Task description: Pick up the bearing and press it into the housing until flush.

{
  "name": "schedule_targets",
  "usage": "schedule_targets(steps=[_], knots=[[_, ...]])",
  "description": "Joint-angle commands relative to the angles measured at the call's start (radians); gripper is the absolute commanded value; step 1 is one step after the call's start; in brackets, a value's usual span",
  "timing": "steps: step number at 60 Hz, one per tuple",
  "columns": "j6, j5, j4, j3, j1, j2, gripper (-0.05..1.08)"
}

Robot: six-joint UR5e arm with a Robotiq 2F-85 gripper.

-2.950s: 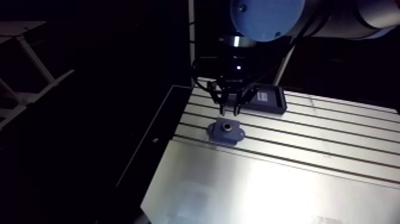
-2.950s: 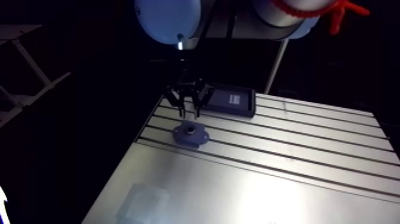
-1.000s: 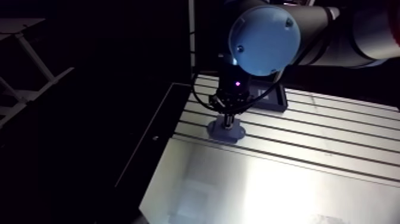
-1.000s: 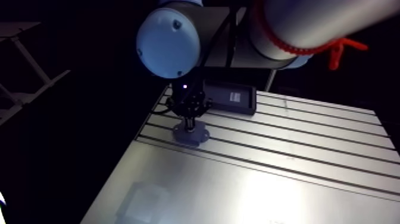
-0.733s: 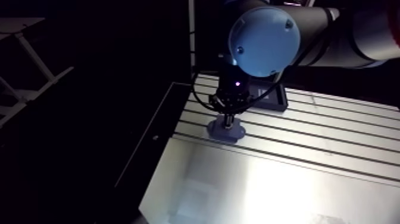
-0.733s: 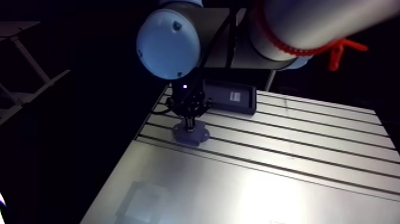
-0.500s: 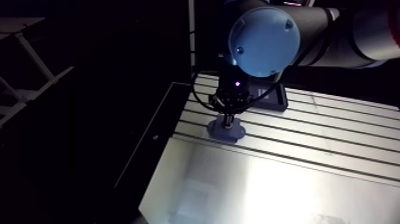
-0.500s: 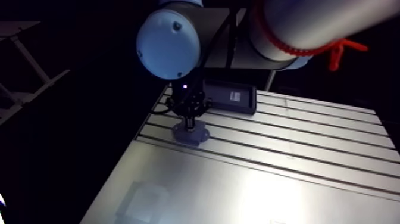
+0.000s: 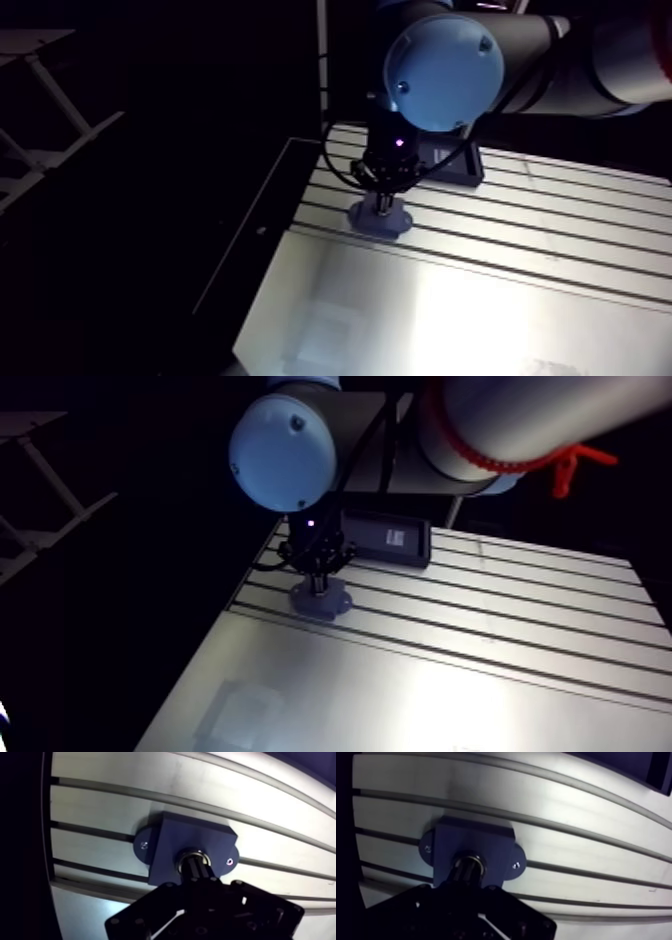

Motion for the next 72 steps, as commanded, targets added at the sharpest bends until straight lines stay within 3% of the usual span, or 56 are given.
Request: schedule_targets(steps=[1, 72], knots=[[-0.003, 0.001, 0.000, 0.001, 0.000, 0.001, 1.08], [-0.004, 0.000, -0.001, 0.006, 0.000, 0.005, 1.08]])
